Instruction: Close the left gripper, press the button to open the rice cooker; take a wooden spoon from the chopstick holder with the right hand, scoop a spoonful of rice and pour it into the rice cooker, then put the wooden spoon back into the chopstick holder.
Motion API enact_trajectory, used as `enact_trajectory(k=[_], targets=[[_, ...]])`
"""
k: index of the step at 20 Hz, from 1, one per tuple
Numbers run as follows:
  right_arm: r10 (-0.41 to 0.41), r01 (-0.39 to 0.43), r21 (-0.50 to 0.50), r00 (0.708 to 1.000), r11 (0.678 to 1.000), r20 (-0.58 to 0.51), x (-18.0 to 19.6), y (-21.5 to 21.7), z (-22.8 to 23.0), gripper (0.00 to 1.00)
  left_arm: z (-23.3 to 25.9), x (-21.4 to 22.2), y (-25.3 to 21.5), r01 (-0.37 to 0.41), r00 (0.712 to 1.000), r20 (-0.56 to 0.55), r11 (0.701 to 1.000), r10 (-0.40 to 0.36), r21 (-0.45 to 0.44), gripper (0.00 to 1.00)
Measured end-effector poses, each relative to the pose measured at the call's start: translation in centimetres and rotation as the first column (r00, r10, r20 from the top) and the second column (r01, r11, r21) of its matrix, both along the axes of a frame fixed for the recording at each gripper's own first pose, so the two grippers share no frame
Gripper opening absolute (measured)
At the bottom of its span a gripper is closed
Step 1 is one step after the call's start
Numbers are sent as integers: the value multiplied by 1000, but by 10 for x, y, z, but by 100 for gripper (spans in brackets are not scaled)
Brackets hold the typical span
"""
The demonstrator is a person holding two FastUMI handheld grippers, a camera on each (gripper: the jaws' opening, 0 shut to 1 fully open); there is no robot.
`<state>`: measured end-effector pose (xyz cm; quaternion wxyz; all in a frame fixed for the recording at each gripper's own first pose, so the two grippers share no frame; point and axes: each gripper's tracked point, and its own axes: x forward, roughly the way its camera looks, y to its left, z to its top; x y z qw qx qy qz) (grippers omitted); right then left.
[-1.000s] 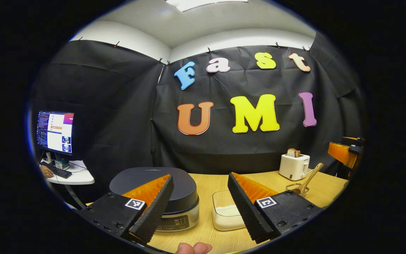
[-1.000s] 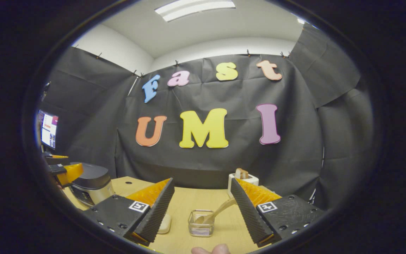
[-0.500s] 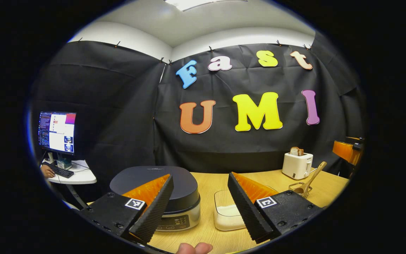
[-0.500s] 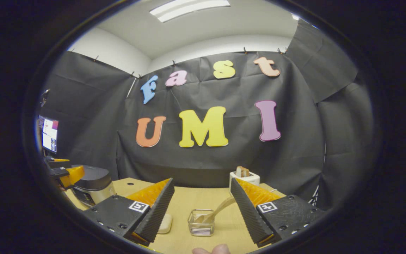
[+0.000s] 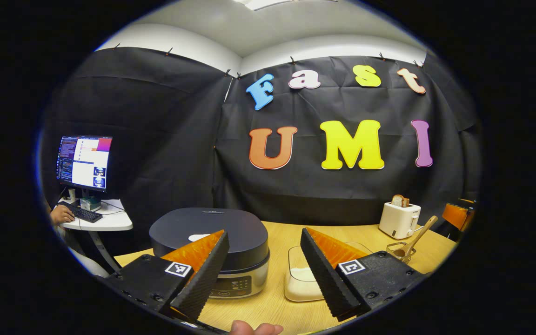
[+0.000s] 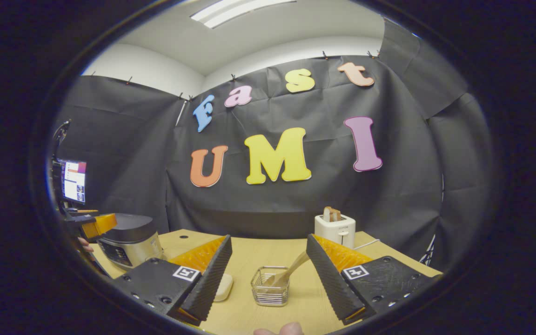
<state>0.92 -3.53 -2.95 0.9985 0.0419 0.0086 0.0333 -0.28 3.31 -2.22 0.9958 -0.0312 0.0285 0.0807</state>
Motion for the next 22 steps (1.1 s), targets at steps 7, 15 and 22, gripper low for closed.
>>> enact_trajectory(k=[7,15,22], targets=[[73,-73,-4,997,997,-3,5,17,-18,95,-12,-5,52,-42,988,-150,999,41,-3,91],[120,-119,45,993,992,-8,14,17,-30,95,-33,13,72,-55,936,-351,991,9,-121,39],[101,-98,114,995,989,-22,21,-1,-38,95,-37,30,79,-52,900,-436,993,0,-108,3]])
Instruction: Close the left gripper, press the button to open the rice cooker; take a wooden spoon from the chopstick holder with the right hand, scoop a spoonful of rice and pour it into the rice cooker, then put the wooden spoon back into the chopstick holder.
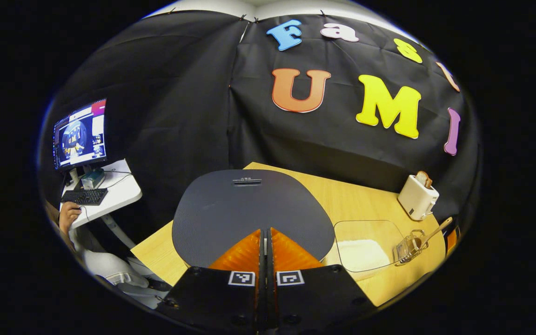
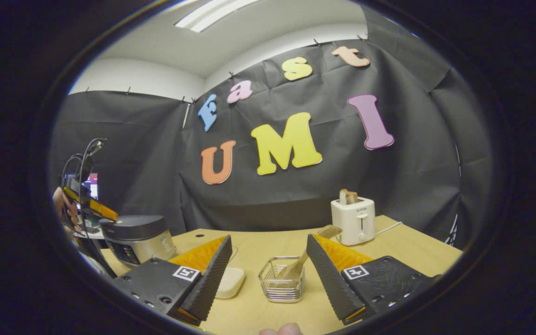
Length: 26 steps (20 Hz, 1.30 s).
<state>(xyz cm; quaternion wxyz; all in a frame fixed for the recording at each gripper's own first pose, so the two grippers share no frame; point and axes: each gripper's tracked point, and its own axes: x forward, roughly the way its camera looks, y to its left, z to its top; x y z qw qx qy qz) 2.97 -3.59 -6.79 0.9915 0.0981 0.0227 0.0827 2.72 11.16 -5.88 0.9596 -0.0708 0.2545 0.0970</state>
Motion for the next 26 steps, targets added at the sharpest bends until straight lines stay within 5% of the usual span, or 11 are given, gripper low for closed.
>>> enact_trajectory(k=[17,25,26], targets=[[37,-36,45,999,998,-16,6,6,-9,91,-3,2,2,-17,1000,-4,999,17,37,3],[-13,13,17,1000,1000,13,-3,-14,4,96,48,18,5,-73,984,169,990,52,124,3],[-19,19,19,1000,1000,14,-3,-17,5,95,59,21,2,-62,979,202,990,35,129,9]])
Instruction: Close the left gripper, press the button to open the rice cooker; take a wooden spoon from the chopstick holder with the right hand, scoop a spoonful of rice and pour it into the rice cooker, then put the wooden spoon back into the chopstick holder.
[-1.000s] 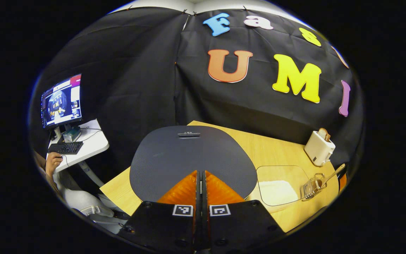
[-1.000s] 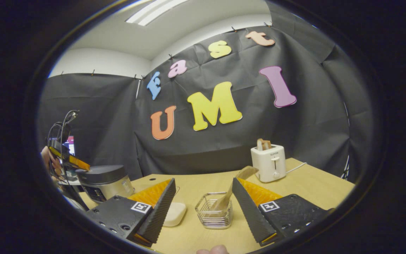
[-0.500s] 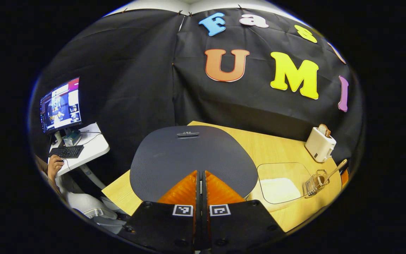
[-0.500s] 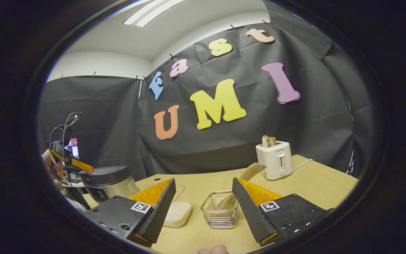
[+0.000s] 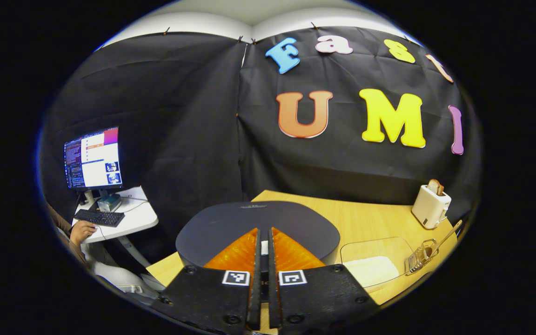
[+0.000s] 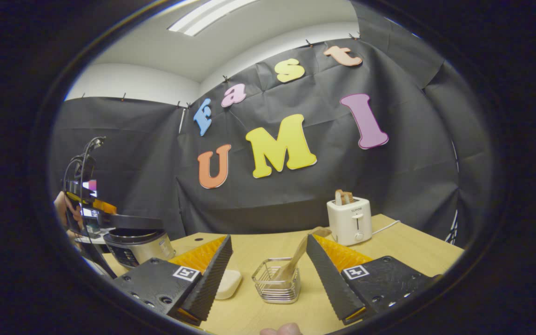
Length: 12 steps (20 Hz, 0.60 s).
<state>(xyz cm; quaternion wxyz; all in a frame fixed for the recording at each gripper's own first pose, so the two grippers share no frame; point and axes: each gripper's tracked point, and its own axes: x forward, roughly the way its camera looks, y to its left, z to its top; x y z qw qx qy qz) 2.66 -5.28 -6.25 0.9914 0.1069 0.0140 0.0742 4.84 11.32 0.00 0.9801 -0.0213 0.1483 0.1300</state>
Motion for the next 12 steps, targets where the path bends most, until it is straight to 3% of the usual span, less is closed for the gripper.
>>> enact_trajectory(k=[1,3,4,5,8,9,10,11,12], targets=[[-4,4,3,1000,1000,1,-1,-2,1,96,9,2,-6,21,999,26,1000,-21,4,16],[-12,12,2,1000,1000,7,-2,-4,4,96,28,8,-7,32,997,71,999,-35,39,43],[-11,11,-3,1000,1000,6,-2,-4,4,91,36,11,-6,34,995,90,998,-38,52,67],[-9,9,-9,1000,1000,6,-4,-2,4,96,44,13,-7,27,993,115,998,-34,65,74],[-16,17,-33,1000,999,17,-6,-5,9,96,74,14,-3,-20,980,198,991,-6,132,100],[-21,22,-39,1000,999,20,-7,-7,10,92,80,15,-5,-20,977,214,990,-11,142,94],[-26,27,-43,999,999,20,-7,-9,11,92,85,14,-11,-14,974,227,990,-18,138,100],[-30,31,-46,999,998,18,-6,-9,10,92,87,13,-16,-5,971,236,991,-26,131,95],[-32,32,-47,999,998,14,-6,-9,10,96,89,10,-18,-1,969,245,992,-30,126,100]])
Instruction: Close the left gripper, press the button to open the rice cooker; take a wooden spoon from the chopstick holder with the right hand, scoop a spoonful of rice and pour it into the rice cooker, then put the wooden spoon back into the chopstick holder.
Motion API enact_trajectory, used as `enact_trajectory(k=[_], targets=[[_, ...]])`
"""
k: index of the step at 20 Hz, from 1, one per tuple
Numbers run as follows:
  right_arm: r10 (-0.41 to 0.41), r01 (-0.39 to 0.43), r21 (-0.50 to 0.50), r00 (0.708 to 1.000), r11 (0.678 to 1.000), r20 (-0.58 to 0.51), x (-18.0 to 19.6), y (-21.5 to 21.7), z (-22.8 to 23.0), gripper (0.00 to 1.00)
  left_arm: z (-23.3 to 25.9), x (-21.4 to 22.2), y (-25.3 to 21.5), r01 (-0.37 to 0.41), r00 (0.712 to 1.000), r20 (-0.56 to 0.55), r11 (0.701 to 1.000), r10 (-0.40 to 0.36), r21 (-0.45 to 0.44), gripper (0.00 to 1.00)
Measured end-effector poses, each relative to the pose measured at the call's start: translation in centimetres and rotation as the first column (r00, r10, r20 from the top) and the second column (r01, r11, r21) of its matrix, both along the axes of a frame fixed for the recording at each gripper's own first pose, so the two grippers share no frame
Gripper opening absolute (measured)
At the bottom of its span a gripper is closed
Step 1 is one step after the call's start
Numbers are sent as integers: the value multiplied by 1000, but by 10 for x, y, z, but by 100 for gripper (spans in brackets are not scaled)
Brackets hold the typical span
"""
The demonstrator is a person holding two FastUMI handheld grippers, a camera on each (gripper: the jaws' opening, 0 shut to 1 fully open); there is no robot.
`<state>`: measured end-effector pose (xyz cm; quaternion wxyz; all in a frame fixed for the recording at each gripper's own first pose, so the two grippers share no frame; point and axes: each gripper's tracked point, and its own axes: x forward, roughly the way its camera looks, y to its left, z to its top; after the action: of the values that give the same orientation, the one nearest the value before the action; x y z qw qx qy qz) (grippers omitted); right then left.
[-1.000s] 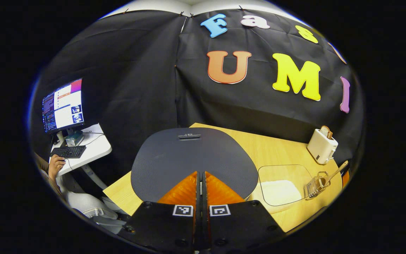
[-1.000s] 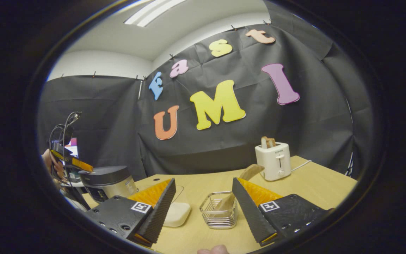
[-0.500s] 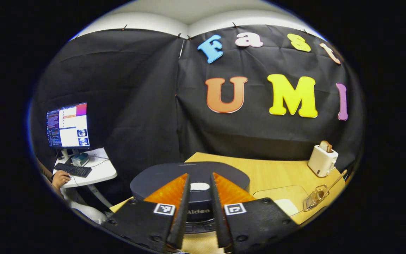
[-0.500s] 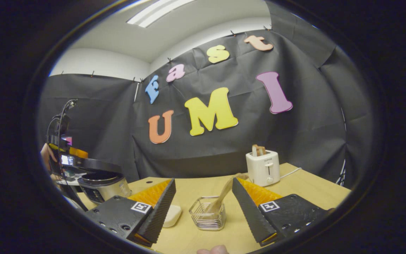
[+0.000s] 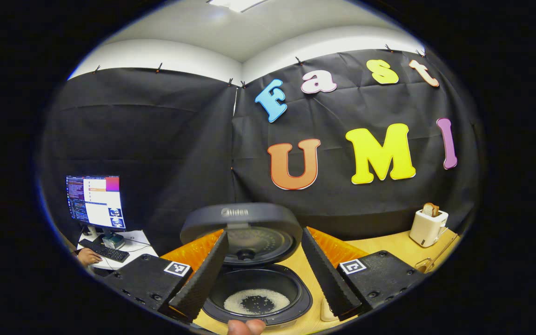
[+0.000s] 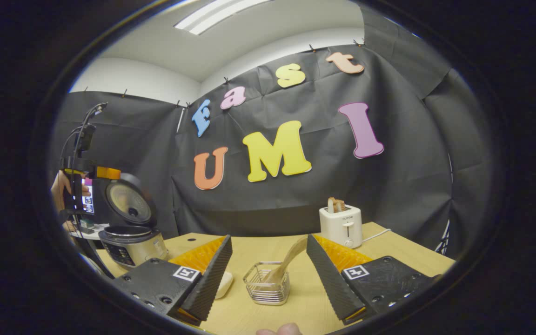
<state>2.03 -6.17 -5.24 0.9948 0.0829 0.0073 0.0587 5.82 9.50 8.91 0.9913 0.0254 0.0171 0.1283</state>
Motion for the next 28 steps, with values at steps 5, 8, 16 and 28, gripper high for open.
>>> enact_trajectory(k=[5,8,16,28], targets=[[4,-5,-16,999,1000,-48,7,5,-16,95,-13,-24,-4,-7,1000,20,999,8,-33,99],[9,-12,-30,995,999,-96,8,7,-29,96,-33,-47,-3,-32,999,27,998,34,-60,99],[9,-23,-71,981,997,-194,15,9,-50,96,-73,-73,-36,16,999,42,997,-13,-75,98],[-83,103,37,929,994,-360,97,-14,-90,92,-109,-74,-41,73,997,-17,993,-75,-89,98]])
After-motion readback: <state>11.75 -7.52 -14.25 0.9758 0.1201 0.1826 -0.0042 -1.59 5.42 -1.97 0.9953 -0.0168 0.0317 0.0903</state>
